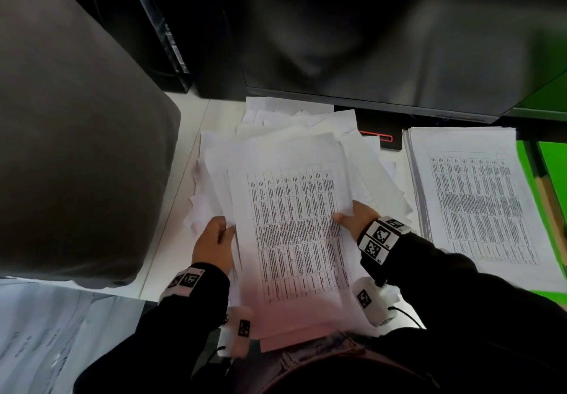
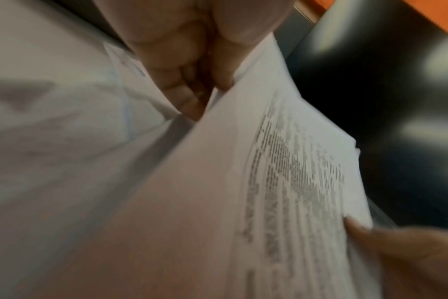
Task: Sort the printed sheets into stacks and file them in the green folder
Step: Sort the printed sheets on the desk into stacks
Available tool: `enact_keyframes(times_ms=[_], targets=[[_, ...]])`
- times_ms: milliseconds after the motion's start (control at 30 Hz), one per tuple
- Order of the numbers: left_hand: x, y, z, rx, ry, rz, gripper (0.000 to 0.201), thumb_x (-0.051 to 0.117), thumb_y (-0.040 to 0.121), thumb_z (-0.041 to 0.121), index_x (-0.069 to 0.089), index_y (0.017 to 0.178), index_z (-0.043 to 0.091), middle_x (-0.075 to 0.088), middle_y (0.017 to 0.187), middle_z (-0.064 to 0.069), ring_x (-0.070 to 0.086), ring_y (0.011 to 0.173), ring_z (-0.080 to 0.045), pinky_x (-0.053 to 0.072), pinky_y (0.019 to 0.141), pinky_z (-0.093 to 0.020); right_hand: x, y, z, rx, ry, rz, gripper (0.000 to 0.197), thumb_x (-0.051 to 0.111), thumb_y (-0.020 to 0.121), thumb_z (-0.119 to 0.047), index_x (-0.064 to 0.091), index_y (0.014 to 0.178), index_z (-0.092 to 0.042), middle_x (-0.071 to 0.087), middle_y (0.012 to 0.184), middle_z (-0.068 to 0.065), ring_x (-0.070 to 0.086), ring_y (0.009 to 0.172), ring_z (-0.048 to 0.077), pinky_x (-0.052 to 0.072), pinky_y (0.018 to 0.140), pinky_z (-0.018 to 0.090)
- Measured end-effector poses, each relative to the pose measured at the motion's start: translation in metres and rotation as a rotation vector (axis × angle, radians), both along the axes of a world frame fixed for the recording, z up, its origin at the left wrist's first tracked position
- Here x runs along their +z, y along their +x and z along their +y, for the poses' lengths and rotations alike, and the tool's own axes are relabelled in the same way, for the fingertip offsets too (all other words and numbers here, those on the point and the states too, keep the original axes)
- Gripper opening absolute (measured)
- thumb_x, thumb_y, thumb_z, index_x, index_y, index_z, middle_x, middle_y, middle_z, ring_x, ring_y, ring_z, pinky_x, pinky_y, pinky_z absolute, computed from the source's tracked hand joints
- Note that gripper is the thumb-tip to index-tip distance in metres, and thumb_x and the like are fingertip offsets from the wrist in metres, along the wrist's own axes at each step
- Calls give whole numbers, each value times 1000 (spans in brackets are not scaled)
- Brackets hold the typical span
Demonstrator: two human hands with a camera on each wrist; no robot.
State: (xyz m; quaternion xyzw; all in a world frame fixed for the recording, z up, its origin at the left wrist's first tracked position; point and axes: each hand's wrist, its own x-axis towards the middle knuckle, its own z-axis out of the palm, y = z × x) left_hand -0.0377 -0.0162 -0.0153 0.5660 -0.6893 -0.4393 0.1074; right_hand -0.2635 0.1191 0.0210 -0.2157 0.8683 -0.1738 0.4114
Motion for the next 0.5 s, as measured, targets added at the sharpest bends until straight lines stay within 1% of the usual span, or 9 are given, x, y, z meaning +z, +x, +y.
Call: enact_keyframes(times_ms=[67, 100, 167, 200, 233, 300, 367, 433, 500], targets=[[3, -2, -1, 6, 61, 100, 10, 45, 94, 13, 55, 93, 12, 62, 84, -8, 55, 76, -21, 40, 72, -29, 3, 0, 4, -78, -58, -52, 62, 51, 93, -36, 27, 141, -4, 41, 142, 13, 39, 132, 27, 32, 103, 33], [5, -4, 0, 17, 114, 168, 14, 44, 93, 10, 57, 92, 17, 64, 84, -1, 58, 75, -19, 44, 71, -24, 5, 0, 6, -96, -81, -88, 67, 50, 92, -38, 22, 143, -7, 36, 146, 13, 36, 134, 27, 29, 107, 36], [8, -11, 1, -17, 199, 242, 29, 46, 92, 4, 60, 95, 30, 66, 89, 14, 61, 80, -4, 47, 69, -11, 7, 0, 8, -68, -124, -124, 66, 51, 91, -39, 22, 143, -11, 39, 144, 9, 37, 133, 26, 29, 107, 37], [8, -15, 2, -49, 218, 239, 34, 46, 91, 4, 60, 96, 35, 65, 92, 18, 61, 84, -1, 48, 73, -10, 9, 0, 8, -29, -126, -121, 63, 54, 91, -34, 26, 142, -10, 43, 139, 8, 39, 131, 25, 30, 106, 36], [5, -19, 2, -68, 233, 229, 37, 47, 91, 5, 60, 94, 39, 66, 94, 17, 62, 87, -4, 50, 80, -16, 8, -3, 8, -1, -115, -102, 56, 56, 90, -27, 33, 138, -7, 49, 130, 6, 43, 127, 23, 32, 103, 33], [3, -24, 3, -48, 252, 207, 29, 50, 92, 10, 63, 90, 36, 68, 96, 7, 62, 89, -16, 50, 88, -32, 7, -14, 10, -2, -79, 5, 31, 58, 88, -16, 52, 116, -4, 58, 104, 6, 54, 106, 20, 39, 84, 27], [-2, -25, -1, 2, 185, 120, 16, 51, 92, 17, 63, 99, 27, 64, 104, 1, 60, 93, -19, 47, 91, -32, 4, -29, 17, -80, -12, 72, 14, 59, 87, -14, 57, 98, -6, 63, 91, 10, 60, 91, 23, 38, 73, 26], [-7, -22, -2, 46, 139, 51, 21, 54, 91, 21, 59, 111, 22, 61, 108, -1, 60, 98, -21, 46, 95, -34, 1, -40, 26, -127, 38, 67, 24, 60, 87, -18, 58, 108, -5, 65, 105, 16, 61, 96, 29, 40, 75, 29], [-12, -22, -1, 87, 194, 74, 25, 57, 89, 21, 55, 114, 22, 62, 103, -1, 61, 97, -23, 48, 95, -41, -6, -44, 29, -93, 121, 79, 44, 62, 87, -28, 50, 121, -3, 62, 116, 15, 59, 105, 30, 42, 83, 32]])
